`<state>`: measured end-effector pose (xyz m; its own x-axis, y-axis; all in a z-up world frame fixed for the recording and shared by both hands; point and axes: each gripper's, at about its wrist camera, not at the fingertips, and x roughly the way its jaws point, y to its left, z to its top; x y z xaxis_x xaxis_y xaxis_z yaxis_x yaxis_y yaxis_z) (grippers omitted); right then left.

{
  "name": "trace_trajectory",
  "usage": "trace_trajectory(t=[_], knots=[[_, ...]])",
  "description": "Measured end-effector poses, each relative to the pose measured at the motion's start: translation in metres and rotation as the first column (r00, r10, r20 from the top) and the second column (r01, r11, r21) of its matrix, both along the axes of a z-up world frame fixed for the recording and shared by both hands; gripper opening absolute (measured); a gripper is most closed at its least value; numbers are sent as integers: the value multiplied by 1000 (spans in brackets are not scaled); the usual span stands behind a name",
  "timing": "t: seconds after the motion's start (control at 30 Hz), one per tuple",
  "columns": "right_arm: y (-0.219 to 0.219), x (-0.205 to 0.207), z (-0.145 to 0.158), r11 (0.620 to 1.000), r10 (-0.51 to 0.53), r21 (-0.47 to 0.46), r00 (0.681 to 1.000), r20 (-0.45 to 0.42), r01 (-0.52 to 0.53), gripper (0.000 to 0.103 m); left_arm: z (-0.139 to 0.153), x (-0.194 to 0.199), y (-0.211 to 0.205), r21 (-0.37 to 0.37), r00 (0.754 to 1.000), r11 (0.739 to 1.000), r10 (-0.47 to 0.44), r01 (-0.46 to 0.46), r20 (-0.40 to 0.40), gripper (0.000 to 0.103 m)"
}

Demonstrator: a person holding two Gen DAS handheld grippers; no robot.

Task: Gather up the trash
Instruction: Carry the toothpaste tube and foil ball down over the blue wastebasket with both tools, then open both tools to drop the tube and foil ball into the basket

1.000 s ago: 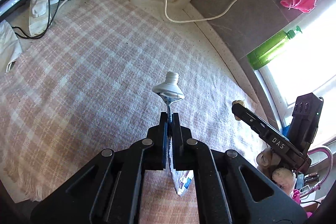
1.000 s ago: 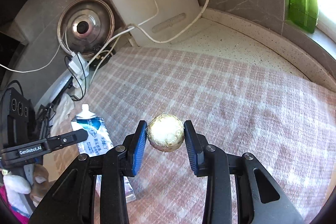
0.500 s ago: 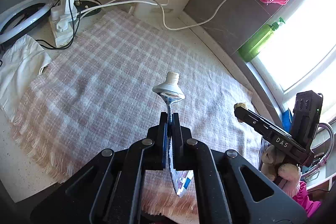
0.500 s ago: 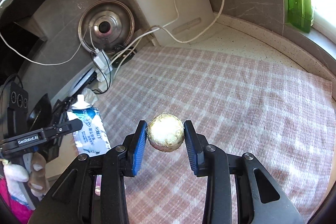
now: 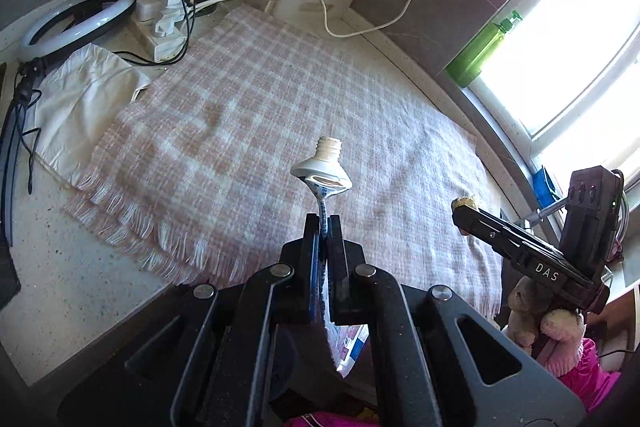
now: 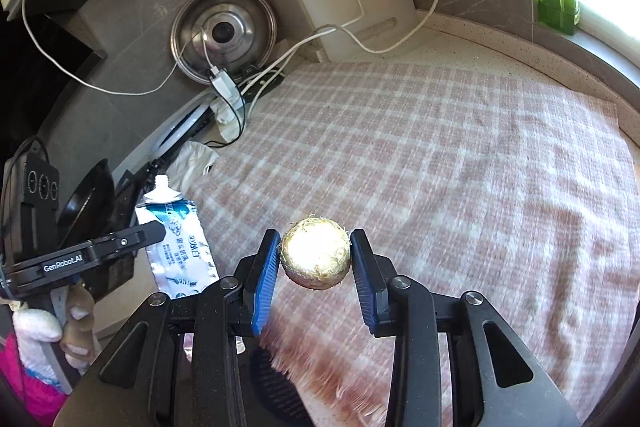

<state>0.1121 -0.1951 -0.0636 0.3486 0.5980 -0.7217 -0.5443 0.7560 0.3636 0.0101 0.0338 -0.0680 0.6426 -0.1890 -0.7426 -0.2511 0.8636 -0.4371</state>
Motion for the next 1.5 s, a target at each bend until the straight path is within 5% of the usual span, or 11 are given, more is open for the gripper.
trace_trajectory(t=[0.77, 1.5], knots=[[33, -141, -77, 992, -23, -125, 991, -128, 7, 34, -100, -97, 22, 31, 979, 997, -63, 70, -196, 1], [52, -171, -159, 966, -8, -257, 985, -171, -37, 34, -180, -99, 0, 56, 949, 992, -94, 116, -300, 1]])
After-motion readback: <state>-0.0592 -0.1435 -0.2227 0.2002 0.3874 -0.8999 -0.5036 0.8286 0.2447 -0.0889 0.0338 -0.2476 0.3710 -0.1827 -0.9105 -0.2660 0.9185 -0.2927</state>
